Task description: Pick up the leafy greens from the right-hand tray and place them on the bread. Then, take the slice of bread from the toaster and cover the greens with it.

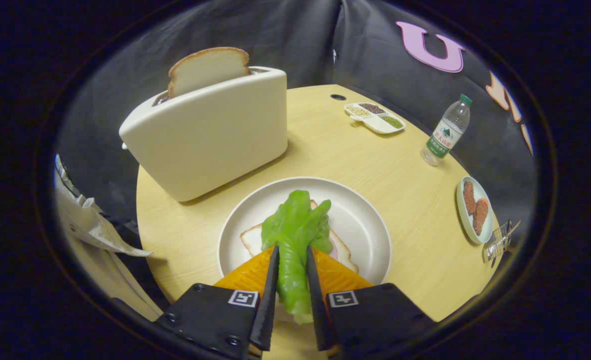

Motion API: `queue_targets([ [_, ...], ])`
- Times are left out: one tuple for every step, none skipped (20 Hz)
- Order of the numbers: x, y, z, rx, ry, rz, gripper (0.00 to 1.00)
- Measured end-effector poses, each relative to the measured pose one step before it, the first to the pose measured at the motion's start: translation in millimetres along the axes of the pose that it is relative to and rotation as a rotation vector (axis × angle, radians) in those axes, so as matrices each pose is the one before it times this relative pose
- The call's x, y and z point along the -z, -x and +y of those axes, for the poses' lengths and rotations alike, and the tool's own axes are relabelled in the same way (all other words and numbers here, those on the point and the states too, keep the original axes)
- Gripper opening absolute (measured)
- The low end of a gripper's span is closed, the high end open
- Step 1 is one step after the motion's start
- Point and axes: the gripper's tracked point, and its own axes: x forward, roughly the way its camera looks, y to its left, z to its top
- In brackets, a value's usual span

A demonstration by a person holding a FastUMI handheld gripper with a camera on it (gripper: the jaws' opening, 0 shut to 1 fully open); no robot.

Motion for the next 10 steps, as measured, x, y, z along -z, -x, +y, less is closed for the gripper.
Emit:
queue_targets([
  [1.5,0.1,1.76,-0.00396,0.0065,0.00567,0.49],
  [-1.41,2.27,-0.65,0.0042,0.01013,-0.00546,0.6],
  [-1.99,0.88,0.02,0.00185,0.00646,-0.00892,0.72],
  [-1.91,0.55,0.64,0.00228,0.00032,-0.00909,0.83],
  [-2.72,1.33,0.44,0.00168,-0.00333,-0.00745,0.95],
  [-2.05,1.74,-2.11,0.01106,-0.00183,-0.00869,0.96],
  [-2.21,1.12,-1.7,0.0066,-0.00452,-0.00738,0.97],
  [-1.69,0.84,0.05,0.00496,-0.00771,-0.00552,0.98],
  [-3.07,2.29,-0.15,0.00337,-0.00585,-0.00817,0.99],
  [-3.14,2.24,-0.04,0.00544,-0.00096,-0.00674,0.99],
])
